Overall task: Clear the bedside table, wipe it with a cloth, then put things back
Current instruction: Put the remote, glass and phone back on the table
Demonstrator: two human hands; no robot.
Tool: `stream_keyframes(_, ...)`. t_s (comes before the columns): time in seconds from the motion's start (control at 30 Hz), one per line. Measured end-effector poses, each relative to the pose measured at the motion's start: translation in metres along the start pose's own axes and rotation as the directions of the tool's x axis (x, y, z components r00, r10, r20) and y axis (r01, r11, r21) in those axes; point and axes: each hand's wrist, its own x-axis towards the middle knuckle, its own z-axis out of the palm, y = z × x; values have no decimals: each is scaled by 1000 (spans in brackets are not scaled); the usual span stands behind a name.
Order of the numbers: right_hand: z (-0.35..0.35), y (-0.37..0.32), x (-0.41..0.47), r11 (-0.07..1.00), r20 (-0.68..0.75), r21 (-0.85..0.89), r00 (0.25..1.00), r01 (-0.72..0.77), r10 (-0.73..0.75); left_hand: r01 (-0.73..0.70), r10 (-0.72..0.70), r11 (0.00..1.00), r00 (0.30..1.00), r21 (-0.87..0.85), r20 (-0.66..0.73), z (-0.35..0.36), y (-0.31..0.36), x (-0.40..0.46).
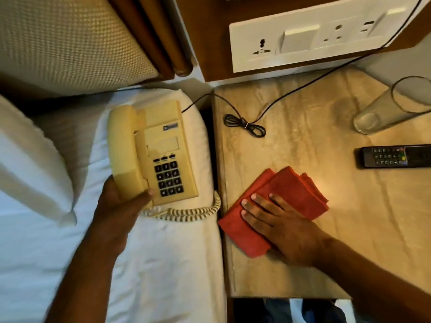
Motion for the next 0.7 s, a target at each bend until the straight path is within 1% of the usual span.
stream_keyframes(0.03,-5,3,2,1000,-1,1,1000,0,0,1,-1,1000,1000,-19,18,-4,-2,0)
stream_keyframes(0.07,-8,6,3,999,-22,37,1000,-22,23,11,-9,999,999,-38,51,-8,-2,-1)
stream_keyframes(0.1,-8,5,4,991,-75,114,995,-64,72,31,-25,997,996,-70,81,-11,-3,0)
stream_keyframes(0.13,-8,1,5,962,-145,248,977,-115,154,57,-47,992,994,-109,98,-15,-3,1)
stream_keyframes(0.17,-10,-6,6,896,-206,412,941,-165,268,77,-59,984,991,-160,119,-15,-3,2)
stream_keyframes(0.2,-12,-13,8,783,-236,586,880,-209,412,88,-59,975,988,-204,142,-13,-2,2)
stream_keyframes(0.23,-16,-20,10,627,-217,744,802,-233,556,86,-49,969,985,-232,163,-9,0,2)
stream_keyframes(0.27,-21,-26,11,456,-167,861,723,-225,671,77,-34,969,983,-234,181,-4,1,-1)
stream_keyframes(0.3,-26,-30,12,328,-118,921,653,-210,748,68,-23,974,978,-215,205,4,2,-4)
stream_keyframes(0.33,-29,-31,10,251,-85,945,583,-211,808,61,-17,979,976,-195,219,13,0,-10)
stream_keyframes(0.37,-31,-28,4,202,-58,951,508,-233,859,61,-18,981,973,-185,228,24,-4,-17)
stream_keyframes(0.43,-28,-21,-17,159,-31,935,373,-318,927,93,-32,973,962,-213,271,51,-18,-37)
stream_keyframes(0.47,-24,-16,-29,150,-17,909,324,-389,946,121,-47,966,952,-230,302,66,-26,-49)
stream_keyframes(0.5,-21,-10,-41,143,-3,880,296,-454,955,160,-70,956,939,-245,338,81,-33,-60)
stream_keyframes(0.53,-18,-3,-52,139,13,854,288,-501,958,205,-100,945,922,-254,375,96,-41,-71)
stream_keyframes(0.6,-12,6,-64,160,39,809,325,-565,945,290,-151,922,880,-258,451,118,-52,-86)
stream_keyframes(0.67,-7,13,-70,238,11,768,384,-595,923,329,-168,908,854,-260,493,137,-59,-90)
stream_keyframes(0.7,-5,13,-70,270,-17,756,393,-597,919,335,-174,904,856,-267,486,145,-62,-89)
